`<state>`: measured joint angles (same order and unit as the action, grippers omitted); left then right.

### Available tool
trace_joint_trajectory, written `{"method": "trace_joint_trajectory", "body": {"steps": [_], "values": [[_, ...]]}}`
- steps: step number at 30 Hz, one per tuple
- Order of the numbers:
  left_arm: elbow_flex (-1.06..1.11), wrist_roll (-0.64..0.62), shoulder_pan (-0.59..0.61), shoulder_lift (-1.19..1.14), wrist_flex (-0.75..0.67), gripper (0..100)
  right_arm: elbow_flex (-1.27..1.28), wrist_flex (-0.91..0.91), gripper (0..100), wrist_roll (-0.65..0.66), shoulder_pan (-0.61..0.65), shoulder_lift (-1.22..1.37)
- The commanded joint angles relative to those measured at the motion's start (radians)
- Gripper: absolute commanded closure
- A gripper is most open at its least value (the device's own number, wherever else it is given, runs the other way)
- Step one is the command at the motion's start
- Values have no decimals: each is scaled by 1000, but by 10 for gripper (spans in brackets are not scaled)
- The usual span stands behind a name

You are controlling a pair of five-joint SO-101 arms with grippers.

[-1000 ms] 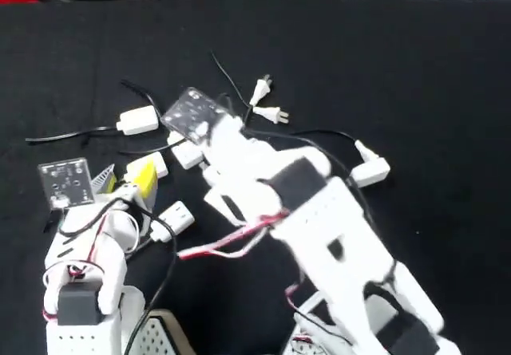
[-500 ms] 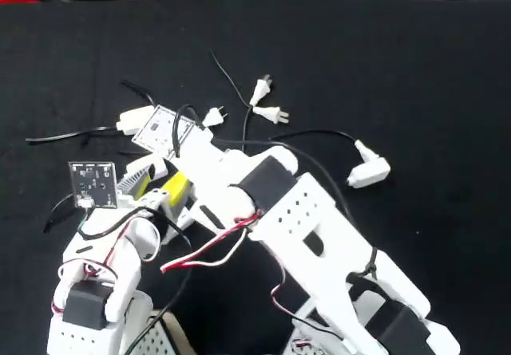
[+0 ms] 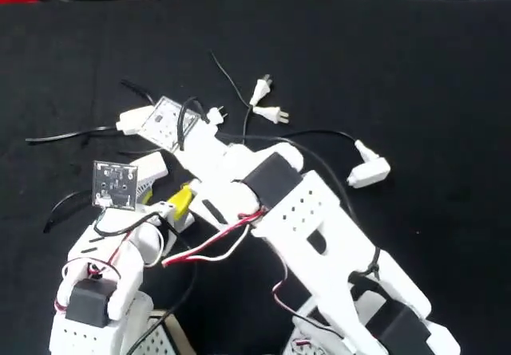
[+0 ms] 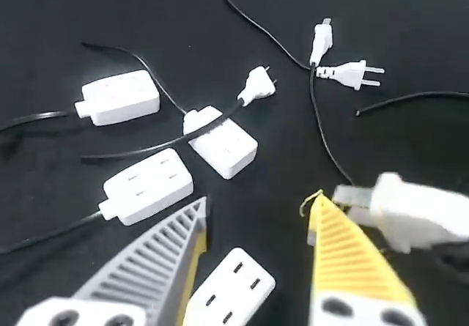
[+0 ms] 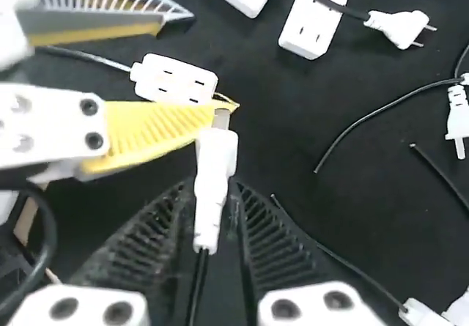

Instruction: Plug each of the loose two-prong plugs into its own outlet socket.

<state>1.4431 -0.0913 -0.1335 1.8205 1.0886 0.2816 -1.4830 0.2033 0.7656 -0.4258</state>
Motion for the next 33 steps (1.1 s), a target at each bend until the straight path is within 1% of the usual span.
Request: {"method": "trace_joint_trajectory", "body": {"steps": [1, 3, 6, 8, 11, 13, 15, 18, 21, 23, 25, 28, 29, 31, 33], "values": [[-4, 8, -41, 5, 6, 771, -58, 29, 986, -25, -15, -4], [-8, 9, -61, 5, 28, 771, -61, 23, 986, -25, -17, -4], [-12, 12, -56, 5, 46, 771, -64, 20, 986, -25, -20, -4], [-12, 48, -53, 5, 55, 774, -64, 20, 986, -25, -20, -4], [-18, 110, -18, 5, 121, 776, -71, 0, 986, -15, -29, 5], [-48, 158, 61, 5, 169, 776, -99, -23, 986, -15, -49, 18], [-85, 207, 183, 5, 186, 776, -153, -64, 986, -15, -78, 56], [-122, 338, 433, 5, 184, 776, -240, -132, 986, -6, -92, 171], [-93, 431, 668, 5, 132, 776, -335, -163, 986, -3, -89, 335], [-16, 459, 777, 5, 64, 776, -412, -192, 986, -5, -89, 444], [99, 471, 848, 5, -25, 776, -481, -213, 986, -21, -89, 545], [259, 485, 903, 5, -143, 777, -562, -221, 986, -29, -75, 668], [257, 480, 917, -3, -157, 777, -584, -229, 986, -29, -64, 702], [249, 479, 946, 3, -132, 777, -631, -261, 986, -28, -37, 762], [252, 479, 949, 5, -135, 777, -665, -278, 986, -25, -18, 803]]}}
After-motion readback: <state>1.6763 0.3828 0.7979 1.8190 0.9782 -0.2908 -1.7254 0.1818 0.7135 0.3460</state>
